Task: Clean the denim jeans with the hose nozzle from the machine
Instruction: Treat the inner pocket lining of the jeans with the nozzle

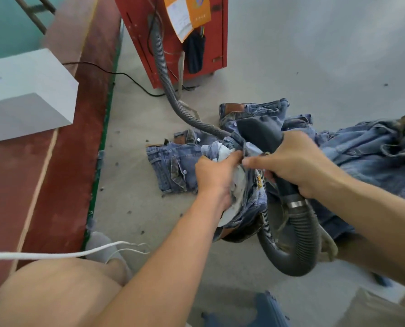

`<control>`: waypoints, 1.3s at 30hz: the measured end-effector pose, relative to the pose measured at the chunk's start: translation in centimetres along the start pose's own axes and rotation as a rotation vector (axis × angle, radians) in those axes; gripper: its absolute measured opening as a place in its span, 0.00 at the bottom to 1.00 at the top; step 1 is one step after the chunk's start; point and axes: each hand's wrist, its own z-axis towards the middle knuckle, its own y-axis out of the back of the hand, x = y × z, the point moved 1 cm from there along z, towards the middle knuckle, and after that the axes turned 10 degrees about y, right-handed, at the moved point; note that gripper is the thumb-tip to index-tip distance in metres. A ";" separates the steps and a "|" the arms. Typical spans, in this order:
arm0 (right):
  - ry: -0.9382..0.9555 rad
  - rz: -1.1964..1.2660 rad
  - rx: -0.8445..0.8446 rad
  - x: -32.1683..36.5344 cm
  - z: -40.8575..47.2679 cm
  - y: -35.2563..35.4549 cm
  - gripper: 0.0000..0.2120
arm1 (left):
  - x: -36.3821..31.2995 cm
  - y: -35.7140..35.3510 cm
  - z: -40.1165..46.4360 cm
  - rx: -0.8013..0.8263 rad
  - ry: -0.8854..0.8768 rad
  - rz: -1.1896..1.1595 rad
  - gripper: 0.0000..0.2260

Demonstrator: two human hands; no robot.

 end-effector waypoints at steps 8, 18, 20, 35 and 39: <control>-0.080 0.135 0.012 -0.8 2.2 0.6 0.13 | -0.7 0.5 -0.4 0.152 0.166 -0.036 0.08; -0.233 0.419 0.353 -2.3 3.4 0.9 0.08 | -0.7 1.6 0.2 0.389 0.153 0.059 0.07; -0.181 0.344 0.328 -2.0 3.1 1.1 0.12 | -0.5 1.6 0.6 0.275 0.108 0.067 0.07; -0.039 -0.051 0.408 0.2 1.2 6.9 0.17 | -1.2 1.1 1.7 0.178 0.001 -0.055 0.18; -0.087 0.121 0.347 0.1 2.5 6.4 0.17 | -1.3 1.5 1.4 0.244 0.023 -0.072 0.14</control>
